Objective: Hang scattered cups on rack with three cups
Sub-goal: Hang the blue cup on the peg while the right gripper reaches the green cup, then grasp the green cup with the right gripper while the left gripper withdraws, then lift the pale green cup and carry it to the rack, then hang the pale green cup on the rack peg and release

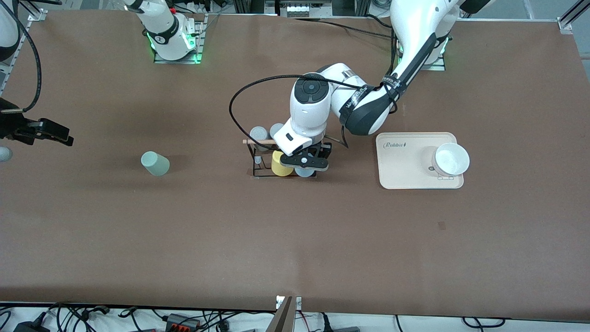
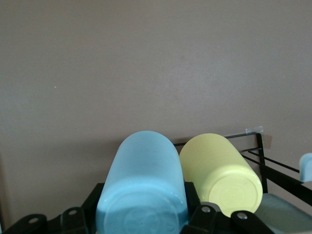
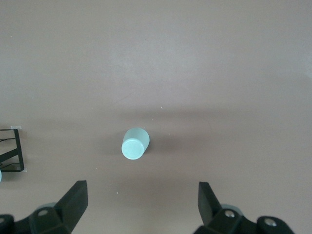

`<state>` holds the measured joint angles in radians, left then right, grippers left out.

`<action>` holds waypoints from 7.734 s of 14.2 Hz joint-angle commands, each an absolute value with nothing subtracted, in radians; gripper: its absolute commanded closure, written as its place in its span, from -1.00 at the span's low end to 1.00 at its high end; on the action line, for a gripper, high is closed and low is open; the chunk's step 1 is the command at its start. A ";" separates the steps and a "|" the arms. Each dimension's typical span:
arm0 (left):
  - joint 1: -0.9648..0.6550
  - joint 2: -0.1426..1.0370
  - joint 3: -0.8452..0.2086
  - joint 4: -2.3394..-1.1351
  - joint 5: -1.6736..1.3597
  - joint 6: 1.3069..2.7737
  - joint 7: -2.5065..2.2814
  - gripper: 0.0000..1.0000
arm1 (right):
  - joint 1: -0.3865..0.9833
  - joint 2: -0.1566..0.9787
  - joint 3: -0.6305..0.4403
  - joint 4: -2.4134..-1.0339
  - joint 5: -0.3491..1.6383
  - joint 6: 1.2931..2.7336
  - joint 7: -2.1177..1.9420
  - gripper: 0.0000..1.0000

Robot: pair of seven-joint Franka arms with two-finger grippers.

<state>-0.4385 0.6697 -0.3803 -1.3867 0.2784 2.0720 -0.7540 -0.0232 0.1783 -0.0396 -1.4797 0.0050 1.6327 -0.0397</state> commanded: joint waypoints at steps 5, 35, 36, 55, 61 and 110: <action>-0.433 0.709 -0.380 -1.367 0.305 2.069 -0.528 0.42 | -0.023 0.169 -0.035 -1.488 -0.003 1.634 -0.035 -1.00; -0.062 0.344 -0.391 -1.362 0.273 1.525 -0.226 -1.00 | 0.034 0.413 -0.029 -1.896 0.012 2.034 0.041 -1.00; -0.025 0.325 -0.388 -1.364 0.237 1.520 -0.224 -1.00 | 0.034 0.413 -0.029 -1.904 0.023 2.036 0.044 -1.00; 0.004 -0.124 -0.061 -1.879 -0.006 1.824 0.055 -1.00 | 0.052 0.426 -0.026 -1.963 0.038 2.118 0.097 -0.55; -0.098 -0.101 0.054 -1.850 -0.003 1.819 0.054 -1.00 | 0.072 0.425 -0.025 -1.960 0.038 2.111 0.097 0.55; -0.097 0.005 0.035 -1.689 0.000 1.703 0.054 -1.00 | 0.526 0.690 0.037 -1.241 0.166 1.815 0.643 1.00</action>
